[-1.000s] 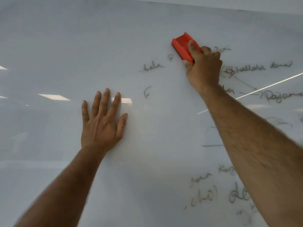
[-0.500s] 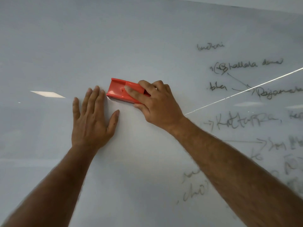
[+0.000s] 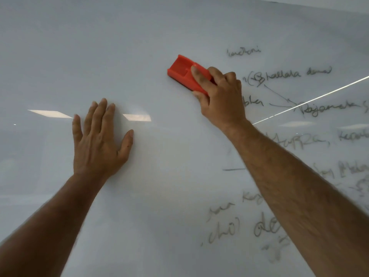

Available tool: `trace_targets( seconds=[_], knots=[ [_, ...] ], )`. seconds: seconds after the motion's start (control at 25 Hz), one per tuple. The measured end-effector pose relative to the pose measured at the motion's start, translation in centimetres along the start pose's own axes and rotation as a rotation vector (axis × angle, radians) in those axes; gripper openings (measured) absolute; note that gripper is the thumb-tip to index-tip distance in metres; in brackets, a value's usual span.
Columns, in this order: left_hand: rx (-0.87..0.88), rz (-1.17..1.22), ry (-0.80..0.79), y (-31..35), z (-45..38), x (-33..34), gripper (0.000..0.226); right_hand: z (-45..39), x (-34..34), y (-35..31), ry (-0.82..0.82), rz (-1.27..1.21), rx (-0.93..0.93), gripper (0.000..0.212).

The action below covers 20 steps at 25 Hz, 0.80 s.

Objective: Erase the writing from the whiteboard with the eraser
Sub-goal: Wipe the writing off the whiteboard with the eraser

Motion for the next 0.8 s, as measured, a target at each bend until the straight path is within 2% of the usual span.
trace_targets(
  seconds=[0.2, 0.4, 0.64, 0.8],
  knots=[
    [0.062, -0.010, -0.045, 6.5, -1.8, 1.2, 0.077, -0.3, -0.7, 6.8, -0.007, 0.012, 0.101, 0.058],
    [0.029, -0.016, -0.085, 10.8, -1.5, 3.1, 0.075, 0.6, -2.7, 16.1, 0.029, 0.033, 0.186, 0.058],
    [-0.015, -0.031, -0.106, 11.6, 0.0, 4.2, 0.069, 3.7, -4.9, 27.2, 0.044, 0.066, 0.445, 0.059],
    [-0.011, -0.042, -0.090, 11.5, 0.0, 4.2, 0.069, 4.3, -4.8, 27.9, 0.075, 0.047, 0.604, 0.058]
  ],
)
Point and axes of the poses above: each hand's wrist, its own z-axis away from the middle knuckle, its own x-axis out of the palm, y = z × x, the point moved 9 cm from there along -z, towards the middle knuckle, and after that the axes turned 2 degrees about -x, right-handed, at the moved point
